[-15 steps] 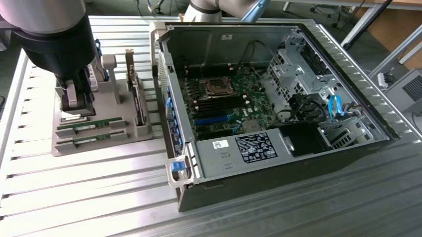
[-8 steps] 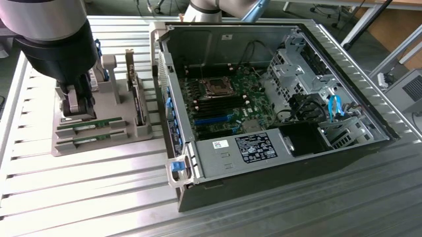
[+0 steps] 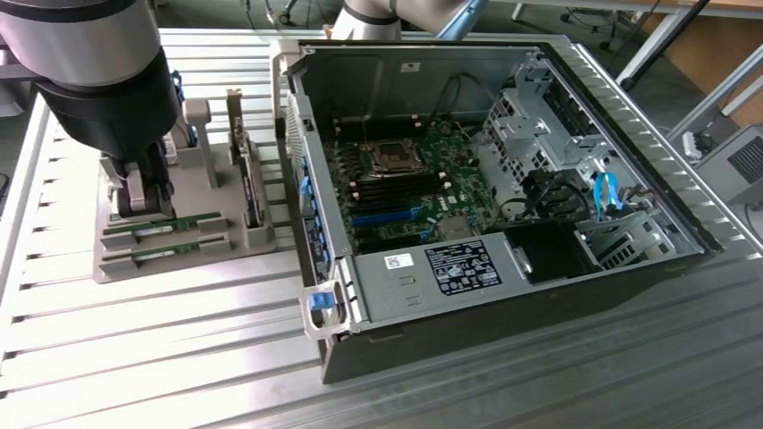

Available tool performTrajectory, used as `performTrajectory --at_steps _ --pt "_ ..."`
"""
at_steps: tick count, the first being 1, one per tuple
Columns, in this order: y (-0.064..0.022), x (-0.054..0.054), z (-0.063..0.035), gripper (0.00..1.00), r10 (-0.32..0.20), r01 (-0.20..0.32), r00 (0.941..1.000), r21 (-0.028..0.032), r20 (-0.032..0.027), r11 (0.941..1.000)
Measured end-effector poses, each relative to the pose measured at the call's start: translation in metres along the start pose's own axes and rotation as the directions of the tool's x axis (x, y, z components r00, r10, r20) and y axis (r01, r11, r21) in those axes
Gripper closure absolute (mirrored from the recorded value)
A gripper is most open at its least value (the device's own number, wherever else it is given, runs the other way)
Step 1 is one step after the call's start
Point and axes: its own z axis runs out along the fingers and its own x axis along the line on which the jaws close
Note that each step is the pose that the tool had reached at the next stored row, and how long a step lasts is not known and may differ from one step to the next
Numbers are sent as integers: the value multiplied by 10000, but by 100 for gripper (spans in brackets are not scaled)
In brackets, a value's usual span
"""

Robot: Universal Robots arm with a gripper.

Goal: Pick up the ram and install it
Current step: 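Pick up the ram and move it above insertion slot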

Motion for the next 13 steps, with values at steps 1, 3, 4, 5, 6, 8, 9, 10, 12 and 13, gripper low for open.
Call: performTrajectory --at_steps 1,3,4,5,6,8,9,10,12,13 --pt "0 1 10 65 0 0 10000 0 0 10000" --pt "0 2 23 65 0 0 10000 0 0 10000" --pt "-1 2 31 65 0 0 10000 0 0 10000" --pt "-1 3 39 65 0 0 10000 0 0 10000" --pt "-1 3 45 65 0 0 10000 0 0 10000" --pt "-1 4 60 65 0 0 10000 0 0 10000" --pt "-2 5 69 65 0 0 10000 0 0 10000" --pt "-2 5 77 65 0 0 10000 -1 -1 10000" --pt "-5 14 197 65 0 0 10000 0 0 10000" --pt "-5 14 201 65 0 0 10000 0 0 10000"
